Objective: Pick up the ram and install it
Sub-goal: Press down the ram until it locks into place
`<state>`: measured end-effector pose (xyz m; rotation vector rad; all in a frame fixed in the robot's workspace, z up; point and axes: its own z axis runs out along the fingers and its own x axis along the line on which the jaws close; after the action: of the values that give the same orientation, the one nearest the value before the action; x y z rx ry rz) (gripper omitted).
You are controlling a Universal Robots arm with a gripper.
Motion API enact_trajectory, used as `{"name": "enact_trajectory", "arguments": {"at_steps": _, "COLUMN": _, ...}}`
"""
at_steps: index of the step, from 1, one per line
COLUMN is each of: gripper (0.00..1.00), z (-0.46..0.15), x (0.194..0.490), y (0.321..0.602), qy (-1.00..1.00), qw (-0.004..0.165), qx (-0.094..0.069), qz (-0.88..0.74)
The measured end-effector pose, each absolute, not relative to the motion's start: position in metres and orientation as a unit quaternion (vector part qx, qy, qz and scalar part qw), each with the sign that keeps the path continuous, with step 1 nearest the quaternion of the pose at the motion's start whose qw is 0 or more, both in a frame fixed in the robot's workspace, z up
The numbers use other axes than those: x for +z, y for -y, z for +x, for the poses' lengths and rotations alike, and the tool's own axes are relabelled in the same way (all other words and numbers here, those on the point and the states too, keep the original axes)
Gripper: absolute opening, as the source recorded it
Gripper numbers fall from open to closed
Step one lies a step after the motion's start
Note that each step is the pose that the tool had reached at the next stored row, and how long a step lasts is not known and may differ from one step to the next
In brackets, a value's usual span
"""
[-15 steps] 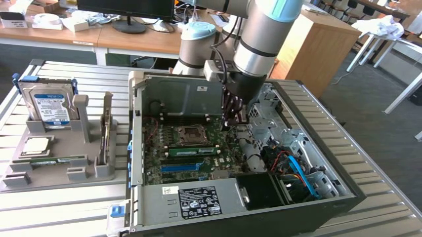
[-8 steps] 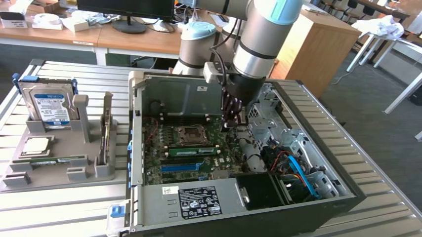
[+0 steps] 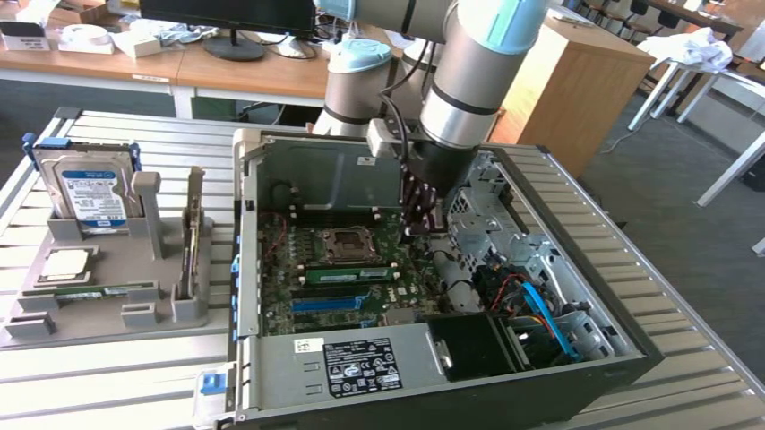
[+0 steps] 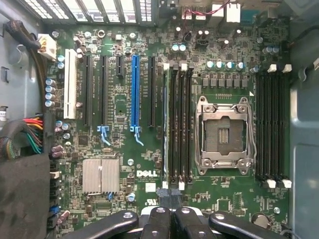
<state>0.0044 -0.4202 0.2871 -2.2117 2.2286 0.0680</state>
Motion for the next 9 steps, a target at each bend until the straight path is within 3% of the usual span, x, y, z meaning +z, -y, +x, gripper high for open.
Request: {"name": "enact_trajectory", "arguments": {"at_steps": 9, "gripper": 0.1, "z": 0.0044, "x": 0.2797, "y": 0.4202, "qy": -0.71, "qw": 0.001, "qx": 0.022, "qz": -0.704}}
